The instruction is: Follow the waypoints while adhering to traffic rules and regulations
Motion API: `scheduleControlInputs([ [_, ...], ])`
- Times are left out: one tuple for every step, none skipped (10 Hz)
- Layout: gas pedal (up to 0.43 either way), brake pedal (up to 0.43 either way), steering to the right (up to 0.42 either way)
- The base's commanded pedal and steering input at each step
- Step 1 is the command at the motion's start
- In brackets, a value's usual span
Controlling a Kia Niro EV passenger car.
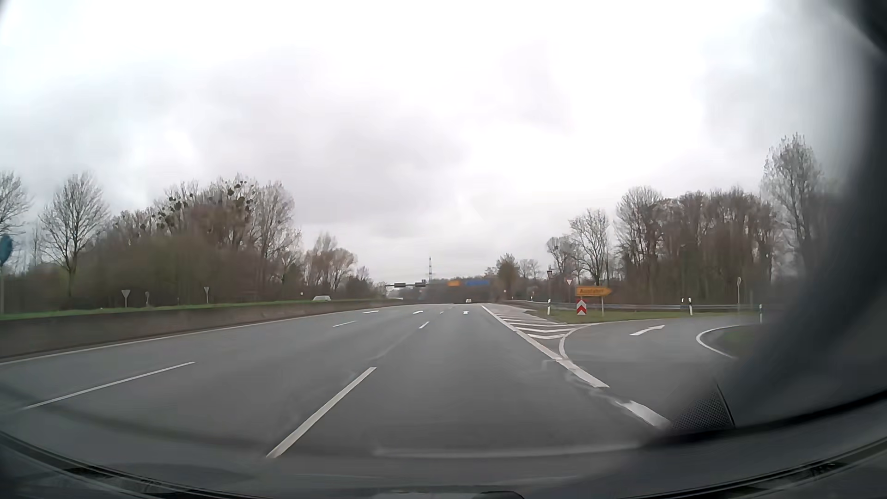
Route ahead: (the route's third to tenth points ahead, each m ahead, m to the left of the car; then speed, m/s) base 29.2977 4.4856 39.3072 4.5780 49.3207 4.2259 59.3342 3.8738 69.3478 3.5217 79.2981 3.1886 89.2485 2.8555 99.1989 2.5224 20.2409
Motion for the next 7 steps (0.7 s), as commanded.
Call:
scheduleControlInputs([
  [0.209,0.0,0.003],
  [0.209,0.0,0.002],
  [0.197,0.0,0.002],
  [0.197,0.0,0.002],
  [0.197,0.0,0.002],
  [0.197,0.0,0.002],
  [0.197,0.0,0.002],
])
